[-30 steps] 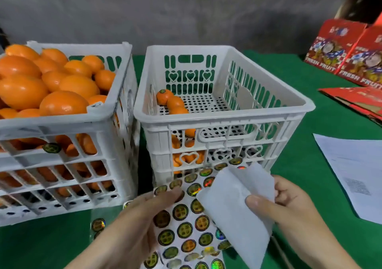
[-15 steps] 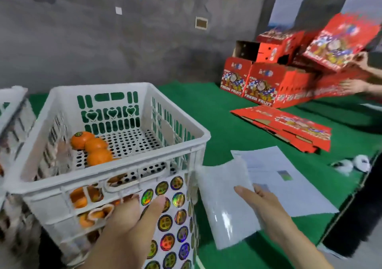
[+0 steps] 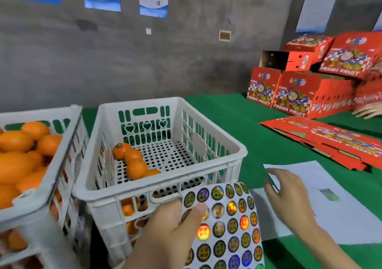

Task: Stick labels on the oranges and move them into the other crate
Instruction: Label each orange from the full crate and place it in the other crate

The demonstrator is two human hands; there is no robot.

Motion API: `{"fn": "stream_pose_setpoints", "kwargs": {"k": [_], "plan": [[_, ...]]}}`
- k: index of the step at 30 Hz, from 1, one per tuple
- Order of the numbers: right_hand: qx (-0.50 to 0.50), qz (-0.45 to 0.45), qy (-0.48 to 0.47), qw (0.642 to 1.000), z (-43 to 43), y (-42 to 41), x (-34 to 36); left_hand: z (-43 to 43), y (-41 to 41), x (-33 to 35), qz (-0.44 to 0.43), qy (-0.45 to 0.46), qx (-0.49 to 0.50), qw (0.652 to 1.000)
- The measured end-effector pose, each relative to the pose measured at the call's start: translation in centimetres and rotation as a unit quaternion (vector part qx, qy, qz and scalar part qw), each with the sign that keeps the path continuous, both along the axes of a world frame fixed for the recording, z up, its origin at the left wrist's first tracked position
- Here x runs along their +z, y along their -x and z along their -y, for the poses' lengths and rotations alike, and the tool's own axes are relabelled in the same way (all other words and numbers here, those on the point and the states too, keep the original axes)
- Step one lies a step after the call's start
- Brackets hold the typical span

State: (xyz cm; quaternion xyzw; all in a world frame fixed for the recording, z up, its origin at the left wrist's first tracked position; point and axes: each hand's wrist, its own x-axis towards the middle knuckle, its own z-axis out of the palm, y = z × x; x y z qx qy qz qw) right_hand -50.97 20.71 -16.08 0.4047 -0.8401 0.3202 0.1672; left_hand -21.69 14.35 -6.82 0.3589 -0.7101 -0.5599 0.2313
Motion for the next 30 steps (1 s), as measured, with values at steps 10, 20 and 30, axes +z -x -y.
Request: {"fn": "stream_pose_setpoints", "kwargs": {"k": [10,20,30], "plan": [[0.265,0.015,0.23,0.936,3.1,-11.4,12.5,4.0,-4.2,4.1,-0.13,0.071,0.099,0.984],[0.473,0.124,0.215,0.845,14.2,-19.5,21.2,10.7,-9.7,14.9,-0.003,0.181,0.091,0.979],[0.508,0.068,0.055,0.857,27.7,-20.0,22.1,23.4,-12.6,14.6,0.028,0.104,0.123,0.987]]}}
